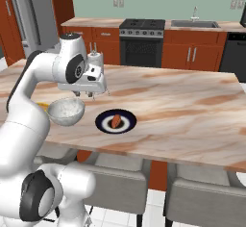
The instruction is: Pick the chicken drumstick and sweet potato from their plates and place them in the bowl. Then put the bowl in the fridge.
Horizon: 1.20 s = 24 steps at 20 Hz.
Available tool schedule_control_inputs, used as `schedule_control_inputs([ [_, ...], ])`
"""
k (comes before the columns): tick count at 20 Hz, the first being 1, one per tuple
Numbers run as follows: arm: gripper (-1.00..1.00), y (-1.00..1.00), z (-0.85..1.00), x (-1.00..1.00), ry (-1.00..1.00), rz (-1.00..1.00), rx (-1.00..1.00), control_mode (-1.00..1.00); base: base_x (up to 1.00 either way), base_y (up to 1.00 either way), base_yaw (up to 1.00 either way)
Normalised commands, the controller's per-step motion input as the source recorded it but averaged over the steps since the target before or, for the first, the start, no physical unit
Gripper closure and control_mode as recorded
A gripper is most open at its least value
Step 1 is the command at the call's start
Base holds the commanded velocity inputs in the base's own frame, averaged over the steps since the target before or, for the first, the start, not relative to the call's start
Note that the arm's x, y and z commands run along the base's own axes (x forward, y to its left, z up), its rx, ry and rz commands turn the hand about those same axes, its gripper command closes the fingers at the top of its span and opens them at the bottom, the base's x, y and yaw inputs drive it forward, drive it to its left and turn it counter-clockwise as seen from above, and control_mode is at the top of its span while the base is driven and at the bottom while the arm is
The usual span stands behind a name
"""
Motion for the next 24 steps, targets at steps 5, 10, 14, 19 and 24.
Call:
schedule_control_inputs([
  [5,-1.00,-0.07,-0.03,0.01,-0.01,0.03,0.00,-1.00,0.00,0.00,0.00],
  [10,-1.00,-0.21,-0.21,0.04,-0.08,0.16,-0.01,-1.00,0.00,0.00,0.00],
  [14,-1.00,-0.25,-0.24,0.05,-0.01,0.12,0.00,-1.00,0.00,0.00,0.00],
  [19,-1.00,-0.10,-0.40,0.36,0.00,-0.06,0.00,-1.00,0.00,0.00,0.00],
  [24,-1.00,-0.05,-0.48,0.48,0.00,-0.13,0.00,-1.00,0.00,0.00,0.00],
])
